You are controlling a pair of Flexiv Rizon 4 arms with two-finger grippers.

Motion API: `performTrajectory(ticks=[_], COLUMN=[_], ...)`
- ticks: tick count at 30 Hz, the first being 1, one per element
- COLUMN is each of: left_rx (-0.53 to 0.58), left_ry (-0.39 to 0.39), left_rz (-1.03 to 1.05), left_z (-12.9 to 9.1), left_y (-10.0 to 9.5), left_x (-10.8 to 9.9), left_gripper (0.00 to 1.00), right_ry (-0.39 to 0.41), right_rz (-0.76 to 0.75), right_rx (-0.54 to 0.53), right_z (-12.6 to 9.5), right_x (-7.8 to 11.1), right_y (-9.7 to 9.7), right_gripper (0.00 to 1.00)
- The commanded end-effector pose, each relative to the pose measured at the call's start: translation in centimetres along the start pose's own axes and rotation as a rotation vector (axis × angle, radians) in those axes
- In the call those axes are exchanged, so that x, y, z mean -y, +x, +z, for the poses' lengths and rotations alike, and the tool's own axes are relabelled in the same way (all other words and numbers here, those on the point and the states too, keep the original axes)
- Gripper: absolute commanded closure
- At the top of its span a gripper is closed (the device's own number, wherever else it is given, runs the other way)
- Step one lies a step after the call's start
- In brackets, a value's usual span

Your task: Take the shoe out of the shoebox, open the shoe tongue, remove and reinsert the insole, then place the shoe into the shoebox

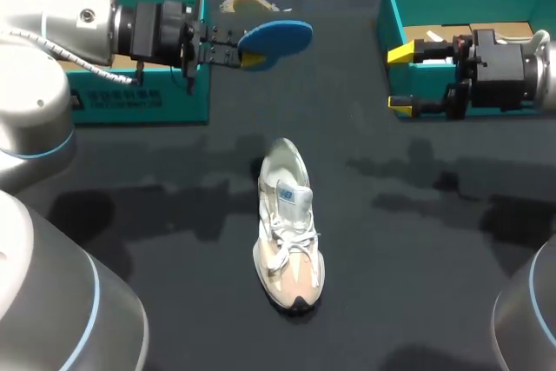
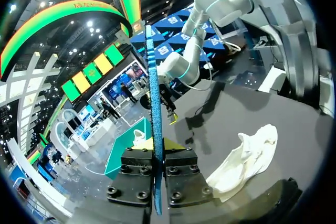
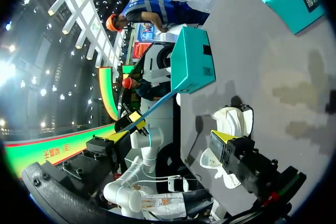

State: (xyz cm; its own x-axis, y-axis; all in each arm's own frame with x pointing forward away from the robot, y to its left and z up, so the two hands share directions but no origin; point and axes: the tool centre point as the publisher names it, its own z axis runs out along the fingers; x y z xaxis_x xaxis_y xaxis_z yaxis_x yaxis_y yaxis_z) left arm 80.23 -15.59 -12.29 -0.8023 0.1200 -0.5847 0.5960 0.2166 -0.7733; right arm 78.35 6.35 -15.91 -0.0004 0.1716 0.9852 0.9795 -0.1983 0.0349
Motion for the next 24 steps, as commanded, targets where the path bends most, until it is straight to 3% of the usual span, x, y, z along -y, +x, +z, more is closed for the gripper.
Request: performTrajectory(ticks=[1,6,15,24], left_rx=[-0.004,0.005,0.071,0.088], left_ry=[-0.001,-0.01,0.058,0.048], left_rz=[0.001,0.155,0.484,0.732], left_z=[0.1,0.8,0.9,1.5], left_y=[-0.2,0.2,-0.1,-0.9], left_x=[0.0,-0.2,-1.4,-1.8], left_gripper=[1.0,1.0,1.0,1.0], right_ry=[-0.001,-0.001,-0.001,-0.001], right_rz=[0.001,0.001,0.001,0.001], right_rx=[0.002,0.002,0.002,0.002], right_z=[0.1,0.1,0.1,0.1], right_x=[0.1,0.1,0.1,0.1], right_y=[0.0,0.0,0.0,0.0], right_gripper=[0.0,0.0,0.0,0.0])
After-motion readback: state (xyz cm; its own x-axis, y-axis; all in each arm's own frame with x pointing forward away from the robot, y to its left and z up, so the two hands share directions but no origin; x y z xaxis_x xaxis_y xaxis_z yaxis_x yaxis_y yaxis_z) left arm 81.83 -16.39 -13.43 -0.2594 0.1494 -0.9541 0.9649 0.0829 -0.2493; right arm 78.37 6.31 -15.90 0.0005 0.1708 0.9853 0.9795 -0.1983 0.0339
